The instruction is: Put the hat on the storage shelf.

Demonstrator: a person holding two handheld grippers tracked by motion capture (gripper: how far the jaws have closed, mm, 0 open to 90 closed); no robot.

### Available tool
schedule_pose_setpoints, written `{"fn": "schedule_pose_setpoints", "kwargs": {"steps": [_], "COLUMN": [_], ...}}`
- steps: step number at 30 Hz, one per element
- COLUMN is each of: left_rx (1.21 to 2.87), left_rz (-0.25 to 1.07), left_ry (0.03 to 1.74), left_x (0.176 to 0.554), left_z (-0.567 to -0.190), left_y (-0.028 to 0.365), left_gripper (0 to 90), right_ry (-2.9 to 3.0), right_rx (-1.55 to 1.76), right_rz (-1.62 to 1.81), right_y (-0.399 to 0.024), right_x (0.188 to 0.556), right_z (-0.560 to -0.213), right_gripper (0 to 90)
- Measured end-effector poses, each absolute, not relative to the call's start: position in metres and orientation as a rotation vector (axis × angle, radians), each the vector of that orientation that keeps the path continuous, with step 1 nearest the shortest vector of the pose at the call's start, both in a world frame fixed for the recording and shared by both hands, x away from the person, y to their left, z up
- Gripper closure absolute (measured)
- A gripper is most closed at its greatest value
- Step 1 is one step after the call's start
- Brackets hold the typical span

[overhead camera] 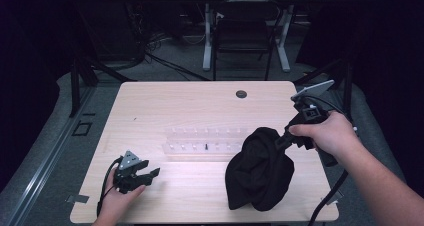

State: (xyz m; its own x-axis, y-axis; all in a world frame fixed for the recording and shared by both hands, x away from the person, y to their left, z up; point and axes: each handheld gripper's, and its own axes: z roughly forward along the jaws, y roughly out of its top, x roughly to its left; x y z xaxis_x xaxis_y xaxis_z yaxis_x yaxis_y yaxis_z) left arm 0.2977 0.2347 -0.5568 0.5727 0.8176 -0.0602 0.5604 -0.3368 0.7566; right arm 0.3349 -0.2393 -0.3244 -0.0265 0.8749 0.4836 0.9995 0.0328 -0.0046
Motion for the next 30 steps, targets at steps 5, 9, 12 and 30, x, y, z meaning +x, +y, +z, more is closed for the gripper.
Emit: {"fn": "schedule_pose_setpoints", "kwargs": {"steps": [5,9,12,30], "left_rx": [2.042,2.030,2.032,2.030], "left_rz": [0.430,0.440,0.439,0.435], "left_ry": [1.098,1.096,1.094,1.093], "left_x": [0.298,0.298,0.298,0.298], "left_z": [-0.557,-0.558,-0.558,-0.559], "left_y": [0.235,0.234,0.233,0.233], "left_gripper": [44.6,44.6,44.6,44.6], "right_ry": [-1.941,-1.903,-1.861,-1.837], "right_rx": [-1.890,-1.867,-1.889,-1.861], "right_rz": [-0.528,-0.580,-0.631,-0.825], "right_y": [-0.244,-0.250,-0.252,-0.261], "right_x": [0.336,0.336,0.336,0.339], "right_z": [-0.321,-0.317,-0.314,-0.271], "right_gripper": [88.0,88.0,88.0,88.0]}}
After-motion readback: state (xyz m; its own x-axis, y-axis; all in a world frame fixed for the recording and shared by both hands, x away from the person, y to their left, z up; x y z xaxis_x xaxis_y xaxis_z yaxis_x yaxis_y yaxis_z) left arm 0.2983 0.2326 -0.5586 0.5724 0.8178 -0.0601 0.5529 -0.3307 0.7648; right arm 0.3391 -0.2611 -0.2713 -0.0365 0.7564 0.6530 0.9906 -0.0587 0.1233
